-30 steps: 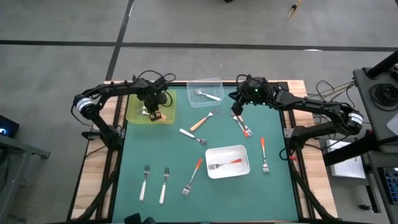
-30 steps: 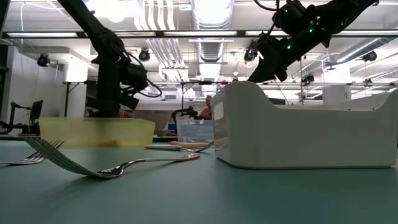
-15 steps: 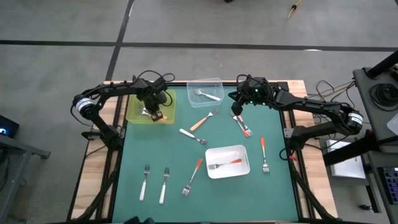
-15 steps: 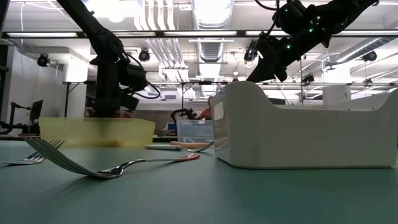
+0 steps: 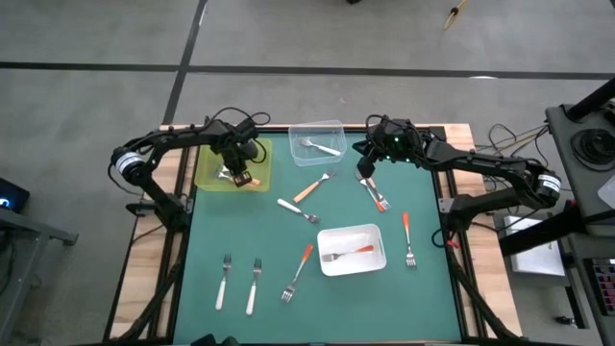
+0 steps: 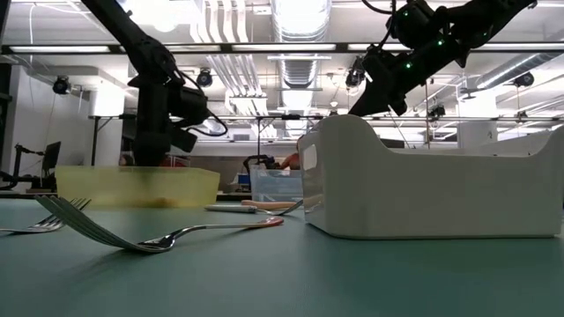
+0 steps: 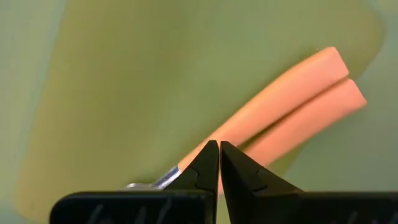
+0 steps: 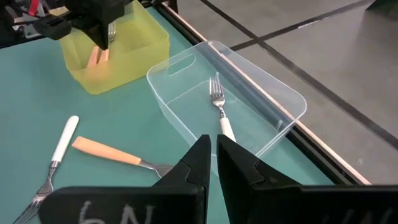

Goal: Sort silverware by color (type)
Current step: Put the light orange into the yellow bin, then put the orange fork into the white bin

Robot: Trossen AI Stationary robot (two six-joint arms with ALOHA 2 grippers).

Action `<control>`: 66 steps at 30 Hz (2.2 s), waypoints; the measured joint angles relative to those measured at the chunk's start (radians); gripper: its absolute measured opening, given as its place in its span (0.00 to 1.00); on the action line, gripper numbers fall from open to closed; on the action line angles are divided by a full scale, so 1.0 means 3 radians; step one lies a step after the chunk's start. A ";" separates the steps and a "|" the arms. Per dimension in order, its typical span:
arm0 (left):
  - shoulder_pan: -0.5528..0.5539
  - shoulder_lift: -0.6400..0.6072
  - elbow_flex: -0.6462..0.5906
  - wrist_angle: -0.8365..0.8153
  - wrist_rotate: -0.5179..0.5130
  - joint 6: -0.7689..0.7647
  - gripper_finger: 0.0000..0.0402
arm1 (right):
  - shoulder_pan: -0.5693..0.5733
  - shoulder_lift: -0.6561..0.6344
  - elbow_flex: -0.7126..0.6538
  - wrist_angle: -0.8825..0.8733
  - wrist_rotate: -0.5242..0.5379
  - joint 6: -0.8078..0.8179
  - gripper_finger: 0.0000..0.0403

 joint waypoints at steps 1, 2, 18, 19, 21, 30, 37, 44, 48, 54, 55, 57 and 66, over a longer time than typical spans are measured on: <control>0.0000 -0.0015 0.0017 -0.0046 -0.0004 0.0008 0.00 | 0.0000 0.0000 0.0000 0.0000 0.0000 0.0000 0.04; 0.0000 -0.0036 0.0030 -0.0073 -0.0006 0.0010 0.00 | 0.0000 0.0000 0.0000 0.0000 0.0000 0.0000 0.04; -0.0553 -0.0849 -0.0050 0.0862 0.0049 -0.0465 0.00 | 0.0184 0.0000 0.0203 -0.0420 -0.0033 0.0672 0.04; -0.0644 -0.0906 -0.0064 0.0992 0.0050 -0.0479 0.00 | 0.0238 0.0000 0.0258 -0.0530 -0.0033 0.0723 0.04; -0.0816 -0.1012 -0.0078 0.1269 0.0050 -0.0497 0.00 | 0.0346 0.0000 0.0391 -0.0810 -0.0039 0.0882 0.04; -0.1376 -0.1200 -0.0083 0.2251 0.0047 -0.0365 0.00 | 0.0678 0.0000 0.0943 -0.2747 -0.0231 0.1986 0.04; -0.1436 -0.1200 -0.0086 0.2390 0.0028 -0.0346 0.00 | 0.1089 -0.0001 0.0968 -0.3727 -0.0393 0.2941 0.04; -0.1443 -0.1200 -0.0140 0.2405 0.0021 -0.0342 0.00 | 0.1629 -0.0001 0.0587 -0.3865 -0.0649 0.3697 0.04; -0.1443 -0.1214 -0.0140 0.2515 0.0019 -0.0206 0.00 | 0.1945 -0.0001 0.0319 -0.3862 -0.0922 0.4206 0.04; -0.1443 -0.1213 -0.0140 0.2674 0.0018 -0.0040 0.00 | 0.2267 -0.0001 0.0087 -0.3799 -0.0891 0.4828 0.04; -0.1443 -0.1213 -0.0140 0.2696 0.0018 -0.0029 0.00 | 0.2297 -0.0001 0.0061 -0.3802 -0.0845 0.4878 0.04; -0.1443 -0.1213 -0.0140 0.2737 0.0018 -0.0002 0.00 | 0.2313 -0.0001 0.0026 -0.3796 -0.0722 0.4941 0.04; -0.1442 -0.1214 -0.0113 0.2951 0.0013 0.0233 0.00 | 0.2312 -0.0003 -0.0290 -0.3382 -0.0227 0.5069 0.04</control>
